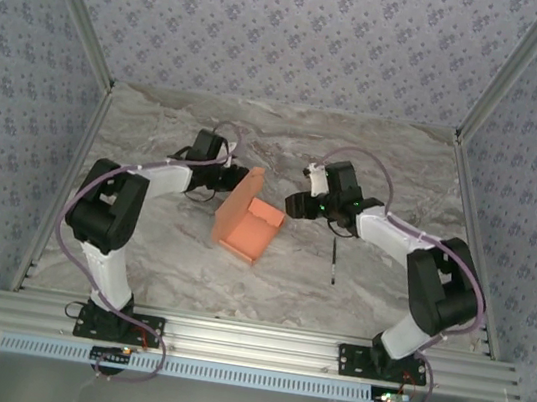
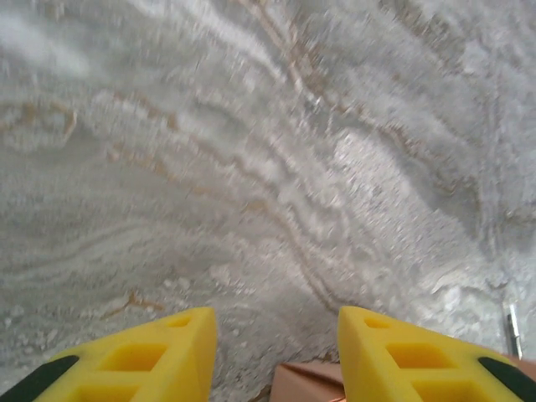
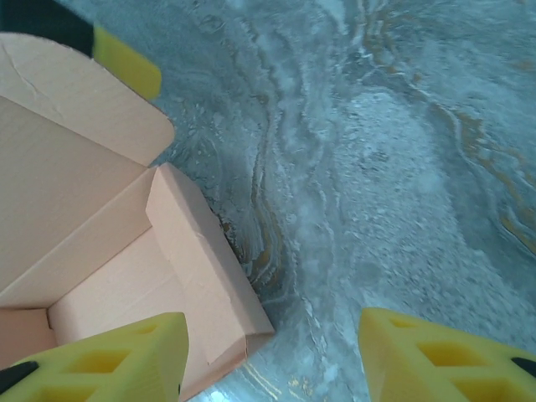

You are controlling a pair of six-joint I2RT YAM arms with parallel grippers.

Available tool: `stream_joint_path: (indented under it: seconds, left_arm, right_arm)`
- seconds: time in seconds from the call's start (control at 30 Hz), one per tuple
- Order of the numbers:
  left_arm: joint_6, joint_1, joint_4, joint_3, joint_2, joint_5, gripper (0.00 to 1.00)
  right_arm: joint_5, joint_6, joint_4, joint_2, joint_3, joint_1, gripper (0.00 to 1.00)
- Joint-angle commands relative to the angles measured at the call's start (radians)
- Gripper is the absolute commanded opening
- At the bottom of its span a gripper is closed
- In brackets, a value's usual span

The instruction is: Fold the paper box

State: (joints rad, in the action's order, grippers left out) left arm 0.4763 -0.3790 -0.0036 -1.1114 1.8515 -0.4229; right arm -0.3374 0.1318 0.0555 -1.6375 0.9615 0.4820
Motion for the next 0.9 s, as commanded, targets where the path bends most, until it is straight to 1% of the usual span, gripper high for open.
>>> stream_joint_path:
  seconds: [0.0,0.07,0.17,0.27,0.5,0.6,0.73,0.87]
  left_arm:
    - [-0.030,0.030,-0.054,-0.020,-0.048,0.018,0.42]
    - [-0.029,0.049,-0.050,0.005,-0.080,0.035,0.43]
    - [-0.024,0.072,-0.034,0.055,-0.131,0.044,0.43]
    - [-0.021,0.090,-0.018,0.105,-0.177,0.052,0.42]
    - [-0.027,0.109,-0.007,0.165,-0.237,0.057,0.43]
    - [-0.034,0.113,-0.013,0.173,-0.250,0.064,0.43]
    - [-0.035,0.114,-0.009,0.178,-0.253,0.062,0.43]
    - [-0.036,0.115,-0.006,0.185,-0.255,0.061,0.43]
  right_arm:
    - [-0.069,-0.108,0.085,-0.074,0.058,0.027,0.57]
    - [-0.096,-0.132,0.099,-0.116,0.093,0.033,0.56]
    - [-0.141,-0.169,0.138,-0.175,0.153,0.043,0.53]
    - [-0.155,-0.209,0.177,-0.224,0.208,0.061,0.50]
    - [-0.159,-0.256,0.230,-0.322,0.310,0.068,0.32]
    - [-0.159,-0.277,0.244,-0.335,0.322,0.073,0.28]
    - [-0.124,-0.304,0.273,-0.345,0.337,0.083,0.20]
    - [-0.069,-0.310,0.288,-0.347,0.337,0.095,0.16]
